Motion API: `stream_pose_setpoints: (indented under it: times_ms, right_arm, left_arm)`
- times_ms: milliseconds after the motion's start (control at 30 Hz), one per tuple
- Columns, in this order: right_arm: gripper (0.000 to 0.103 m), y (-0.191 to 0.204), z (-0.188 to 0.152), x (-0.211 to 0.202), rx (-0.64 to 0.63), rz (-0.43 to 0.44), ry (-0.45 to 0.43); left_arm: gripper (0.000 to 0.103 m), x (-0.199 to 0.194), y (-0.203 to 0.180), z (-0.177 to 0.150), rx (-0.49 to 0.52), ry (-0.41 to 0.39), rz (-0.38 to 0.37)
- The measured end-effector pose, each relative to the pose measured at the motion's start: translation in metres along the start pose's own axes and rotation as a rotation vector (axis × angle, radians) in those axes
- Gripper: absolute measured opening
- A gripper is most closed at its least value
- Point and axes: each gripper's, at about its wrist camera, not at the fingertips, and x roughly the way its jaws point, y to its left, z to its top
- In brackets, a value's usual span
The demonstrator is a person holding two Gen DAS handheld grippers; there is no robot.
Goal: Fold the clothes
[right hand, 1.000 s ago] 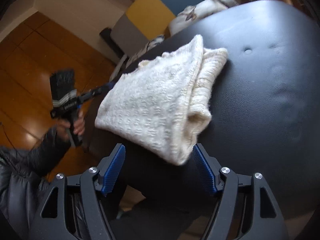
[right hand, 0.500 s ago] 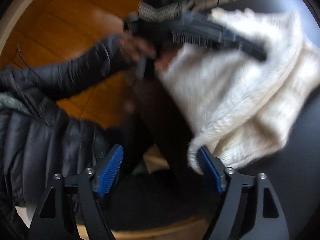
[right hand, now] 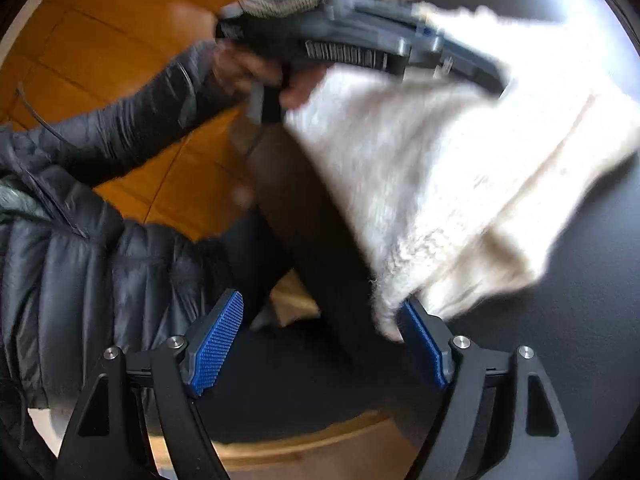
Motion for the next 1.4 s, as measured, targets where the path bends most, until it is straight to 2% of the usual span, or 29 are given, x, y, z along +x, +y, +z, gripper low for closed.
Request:
stream_pose_setpoints:
  times_ms: [133, 233, 367, 467, 667, 800, 967, 1133, 1200, 1267, 1400]
  right_arm:
    - [0.081, -0.012, 0.002, 0.007, 0.043, 0.0, -0.008]
    - [0.081, -0.018, 0.004, 0.022, 0.063, 0.075, 0.009]
    - [0.083, -0.012, 0.015, 0.039, 0.034, 0.125, 0.041]
    - [0.088, -0.007, 0.012, 0.044, 0.018, 0.116, 0.084]
    - [0.088, 0.003, 0.007, 0.054, -0.014, 0.099, 0.171]
    - [0.088, 0.009, 0.003, 0.057, -0.03, 0.088, 0.22]
    - [0.088, 0.014, -0.013, 0.044, 0.021, 0.068, 0.176]
    - [0.088, 0.02, -0.029, 0.02, 0.058, -0.009, 0.082]
    - [0.088, 0.026, -0.035, 0.008, 0.056, -0.042, 0.043]
    - [0.088, 0.033, -0.032, 0.0, 0.047, -0.066, -0.002]
    - [0.088, 0.044, -0.019, 0.017, 0.005, -0.071, -0.024]
  left_arm:
    - [0.016, 0.003, 0.008, 0.014, 0.015, 0.0, -0.022]
    - [0.016, 0.02, 0.004, 0.025, 0.066, 0.04, -0.021]
    - [0.016, 0.042, -0.001, 0.034, 0.123, 0.081, -0.014]
    - [0.017, 0.046, -0.003, 0.033, 0.134, 0.079, 0.002]
    - [0.018, 0.053, -0.013, 0.036, 0.182, 0.064, 0.043]
    - [0.018, 0.041, -0.009, 0.035, 0.137, 0.022, 0.016]
    - [0.017, 0.011, -0.007, 0.014, 0.137, -0.011, -0.002]
    - [0.017, 0.0, -0.027, -0.01, 0.241, 0.01, 0.029]
    - [0.017, 0.003, -0.027, -0.017, 0.236, 0.016, 0.029]
    - [0.017, 0.001, -0.021, -0.019, 0.189, 0.007, 0.007]
    - [0.017, 0.005, -0.02, -0.022, 0.188, -0.004, 0.021]
